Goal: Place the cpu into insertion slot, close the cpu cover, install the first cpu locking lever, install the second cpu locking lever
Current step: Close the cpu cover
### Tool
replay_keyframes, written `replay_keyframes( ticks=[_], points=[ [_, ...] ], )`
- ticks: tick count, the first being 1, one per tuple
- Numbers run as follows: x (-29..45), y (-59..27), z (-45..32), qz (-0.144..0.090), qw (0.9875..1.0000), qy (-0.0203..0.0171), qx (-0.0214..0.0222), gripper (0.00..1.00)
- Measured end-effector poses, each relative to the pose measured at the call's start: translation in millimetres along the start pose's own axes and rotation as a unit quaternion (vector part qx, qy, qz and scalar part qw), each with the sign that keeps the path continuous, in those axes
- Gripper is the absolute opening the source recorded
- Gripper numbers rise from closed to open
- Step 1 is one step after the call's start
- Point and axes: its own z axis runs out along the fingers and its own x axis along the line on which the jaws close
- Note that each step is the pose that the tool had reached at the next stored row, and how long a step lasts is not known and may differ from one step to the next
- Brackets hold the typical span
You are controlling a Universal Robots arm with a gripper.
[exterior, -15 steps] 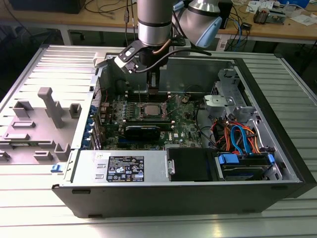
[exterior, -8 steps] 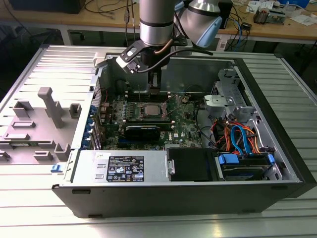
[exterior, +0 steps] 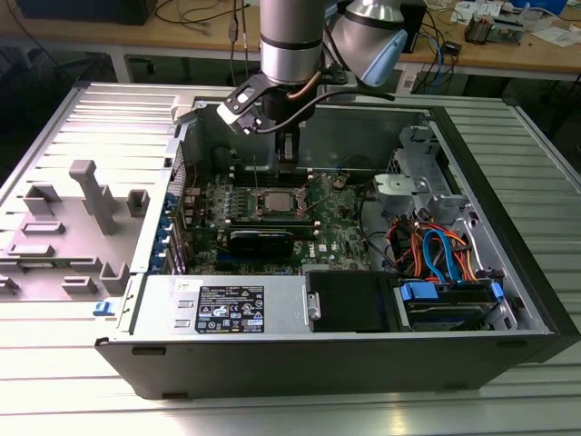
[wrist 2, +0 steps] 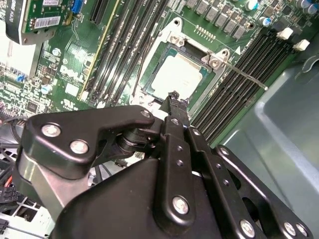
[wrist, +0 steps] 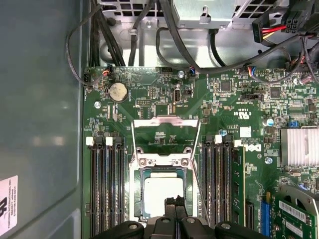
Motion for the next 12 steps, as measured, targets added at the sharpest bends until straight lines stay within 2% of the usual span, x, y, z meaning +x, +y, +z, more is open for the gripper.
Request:
replay_keyframes(
  ticks=[8, 12],
  points=[
    [0.1, 19.7, 0.3, 0.0, 1.0, 0.0, 0.0, 0.11],
    [0.1, 24.4, 0.4, 0.0, 1.0, 0.0, 0.0, 0.11]
  ],
)
